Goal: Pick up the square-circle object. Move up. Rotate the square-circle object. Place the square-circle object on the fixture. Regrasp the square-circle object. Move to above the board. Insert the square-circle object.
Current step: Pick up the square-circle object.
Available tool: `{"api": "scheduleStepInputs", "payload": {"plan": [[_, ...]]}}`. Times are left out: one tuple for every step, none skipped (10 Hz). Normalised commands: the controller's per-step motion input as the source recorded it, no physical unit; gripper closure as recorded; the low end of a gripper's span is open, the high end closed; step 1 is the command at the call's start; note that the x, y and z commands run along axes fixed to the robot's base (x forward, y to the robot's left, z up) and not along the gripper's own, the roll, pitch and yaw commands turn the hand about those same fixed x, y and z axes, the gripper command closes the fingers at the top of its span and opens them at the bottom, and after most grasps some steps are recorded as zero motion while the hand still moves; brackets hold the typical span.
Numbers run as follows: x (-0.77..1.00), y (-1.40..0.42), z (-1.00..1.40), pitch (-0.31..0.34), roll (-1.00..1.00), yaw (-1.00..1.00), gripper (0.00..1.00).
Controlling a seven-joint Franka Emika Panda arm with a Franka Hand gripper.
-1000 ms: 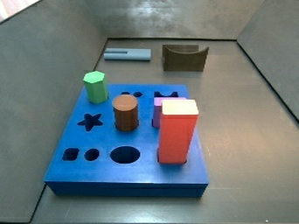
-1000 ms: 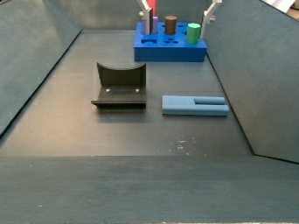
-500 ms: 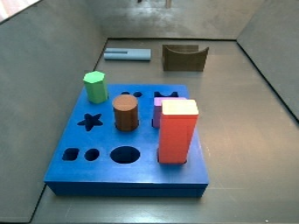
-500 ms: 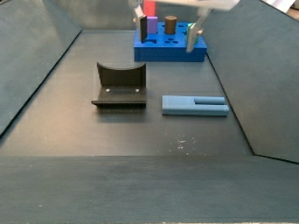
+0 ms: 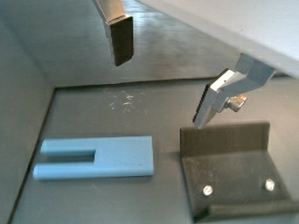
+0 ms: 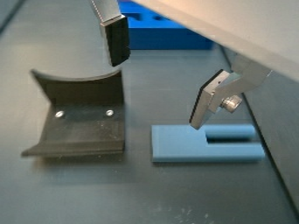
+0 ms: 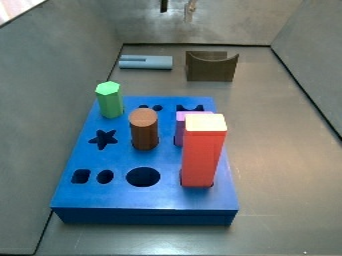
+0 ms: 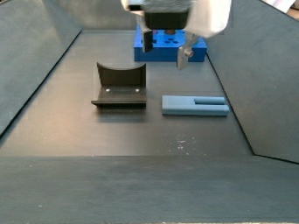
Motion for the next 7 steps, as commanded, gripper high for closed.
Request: {"api": "scheduleStepInputs", "payload": {"plan": [[0.0,0.0,-0.29,-0.009,0.0,-1.0,0.0],[0.0,0.0,-0.31,-0.013,0.0,-1.0,0.0],[0.0,0.0,-0.35,-0.037,0.0,-1.0,0.0],[0.0,0.0,-0.3,-0.206,-0.17,-0.86,0.0],[-0.08,0.0,-0.28,-0.254,-0.34,-0.62,0.0],[-0.19,0.0,-0.35,-0.214,-0.34,-0.58,0.0],[-0.22,0.0,-0.53,-0.156,-0.26,-0.6,0.0]]}}
